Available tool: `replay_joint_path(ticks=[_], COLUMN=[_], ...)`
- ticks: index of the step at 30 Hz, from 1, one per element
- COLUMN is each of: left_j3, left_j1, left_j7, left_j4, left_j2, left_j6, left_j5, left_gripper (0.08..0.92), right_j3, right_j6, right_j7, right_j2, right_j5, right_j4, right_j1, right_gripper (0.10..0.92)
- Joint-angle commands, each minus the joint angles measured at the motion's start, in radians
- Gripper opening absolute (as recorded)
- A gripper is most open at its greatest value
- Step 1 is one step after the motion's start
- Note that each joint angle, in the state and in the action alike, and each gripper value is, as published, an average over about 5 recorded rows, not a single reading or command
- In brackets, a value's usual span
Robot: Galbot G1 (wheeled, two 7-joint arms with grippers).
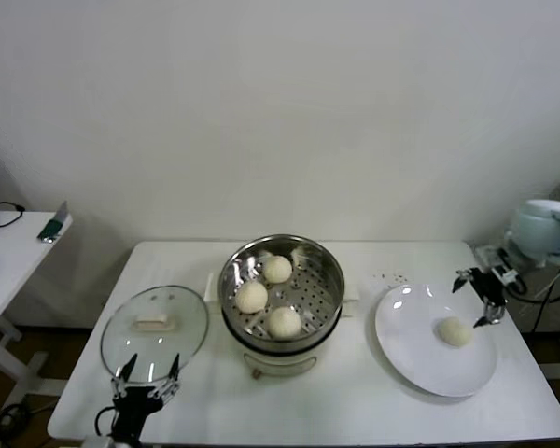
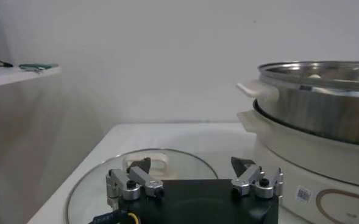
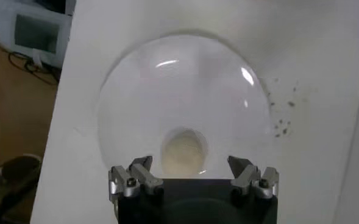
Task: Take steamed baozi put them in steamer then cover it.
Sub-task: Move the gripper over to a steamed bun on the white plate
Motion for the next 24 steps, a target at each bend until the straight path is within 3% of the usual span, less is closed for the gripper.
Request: replay_joint_path(ticks=[1,24], left_j3=[-0.001,0.006], left_j1=[0.001,0.001], left_j7=[0.000,0.000], left_j4=[0.006,0.014], left_j2=[0.000,0.001], left_j6=[-0.002,-0.007], left_j5=[0.002,0.011], left_gripper=[0.823,0.823], right_j3=[0.338,0.498], right_j6=[-0.106,-0.124], right_j7=[0.069,0.104], right_j2=[-0.105,0.038], right_j5=[-0.119,-0.184], right_j4=[-0.073,-0.196], right_j1=[-0.415,-0.575], right_gripper=[0.823,0.823])
